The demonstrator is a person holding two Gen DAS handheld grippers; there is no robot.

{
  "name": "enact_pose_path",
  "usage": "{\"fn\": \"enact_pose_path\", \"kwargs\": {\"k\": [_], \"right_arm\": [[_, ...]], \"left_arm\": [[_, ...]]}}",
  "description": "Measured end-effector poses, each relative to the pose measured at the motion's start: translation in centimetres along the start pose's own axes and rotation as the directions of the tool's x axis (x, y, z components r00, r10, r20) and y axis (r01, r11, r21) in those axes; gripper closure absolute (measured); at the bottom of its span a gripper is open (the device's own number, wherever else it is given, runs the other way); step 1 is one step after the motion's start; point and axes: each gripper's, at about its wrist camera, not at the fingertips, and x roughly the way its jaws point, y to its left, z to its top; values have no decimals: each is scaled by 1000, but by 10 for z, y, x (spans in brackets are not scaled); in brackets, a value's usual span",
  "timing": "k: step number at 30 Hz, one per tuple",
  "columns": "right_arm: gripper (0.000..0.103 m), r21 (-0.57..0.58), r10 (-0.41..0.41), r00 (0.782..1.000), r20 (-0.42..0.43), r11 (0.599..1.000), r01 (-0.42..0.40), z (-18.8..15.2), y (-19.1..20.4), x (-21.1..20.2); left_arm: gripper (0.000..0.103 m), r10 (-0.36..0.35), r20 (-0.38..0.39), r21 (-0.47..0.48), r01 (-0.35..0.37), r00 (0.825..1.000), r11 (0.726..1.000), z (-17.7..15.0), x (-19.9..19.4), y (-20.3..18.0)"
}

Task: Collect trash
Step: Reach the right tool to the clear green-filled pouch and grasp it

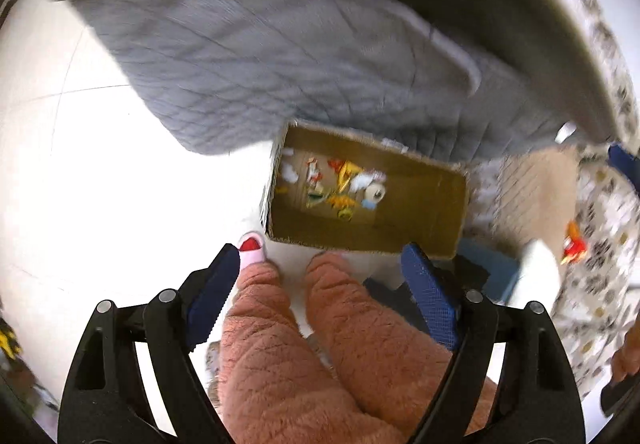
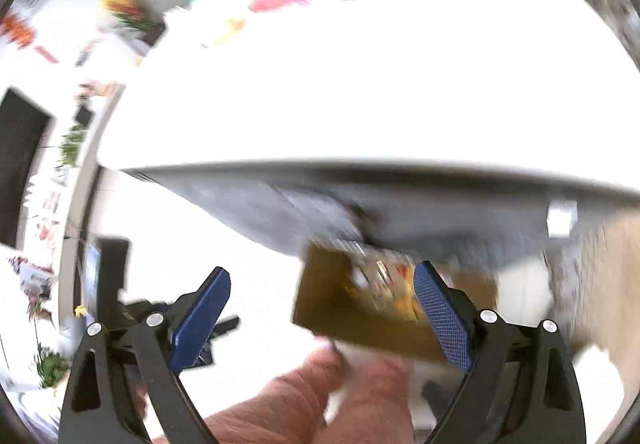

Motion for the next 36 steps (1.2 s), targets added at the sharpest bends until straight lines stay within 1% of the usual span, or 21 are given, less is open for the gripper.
{"fn": "enact_pose_path", "kwargs": {"k": [1,3,5,7,9,11,14,16,18,20,23,25,27,29,30,31,32,34,35,36], "right_arm": [[5,-28,11,999,30,1000,-10,11,11,-7],[6,-93,12,994,110,996,-2,35,35,-17],[6,-146,-3,988,154,989,25,62,54,-12],[6,-173,-5,987,162,984,34,80,66,-1],[6,-202,-29,989,145,978,58,100,79,17],[6,-226,-71,988,140,969,101,118,85,34],[6,-215,-103,988,117,968,127,138,89,60],[6,-240,-141,985,101,957,161,146,89,76],[6,-295,-183,979,86,934,200,148,93,88],[6,-336,-206,974,93,915,225,145,98,94],[5,-344,-208,973,102,910,230,149,95,101],[5,-340,-166,981,102,921,191,154,91,104],[6,-352,-153,983,101,919,179,155,90,106],[20,-362,-145,985,95,917,170,155,88,103],[45,-369,-130,987,95,916,156,155,89,98],[59,-372,-107,991,77,919,128,154,89,93],[63,-377,-97,994,58,919,112,153,90,90],[71,-406,-119,991,54,904,130,150,91,87],[73,-401,-115,992,46,908,124,148,91,84],[96,-389,-103,994,40,914,110,147,90,80]], "left_arm": [[22,-8,12,-11,8,1000,1000,-2,-8,4],[22,-15,48,-44,17,999,999,-6,-25,11],[22,-28,71,-73,34,997,997,-10,-35,15],[22,-40,94,-106,49,995,993,-14,-44,21],[22,-43,115,-125,58,992,990,-19,-52,30],[22,-36,125,-141,54,991,988,-23,-54,37],[22,-36,140,-180,62,989,982,-30,-60,51],[22,-33,146,-218,65,989,974,-35,-61,63],[22,-33,150,-247,69,988,967,-40,-62,71],[22,-29,154,-280,72,988,957,-45,-63,83],[22,-29,149,-318,75,988,945,-51,-63,97],[22,-32,147,-336,80,989,939,-53,-62,103],[22,-28,148,-341,78,989,937,-53,-62,105],[22,-29,150,-341,79,988,937,-51,-62,105],[22,-31,152,-339,81,988,937,-50,-62,104],[22,-34,152,-335,84,988,938,-49,-62,103],[22,-36,153,-331,86,988,940,-48,-63,103],[22,-39,152,-316,85,988,945,-46,-63,100],[22,-41,151,-308,86,988,947,-44,-63,99],[22,-44,153,-299,89,987,950,-42,-63,96]]}}
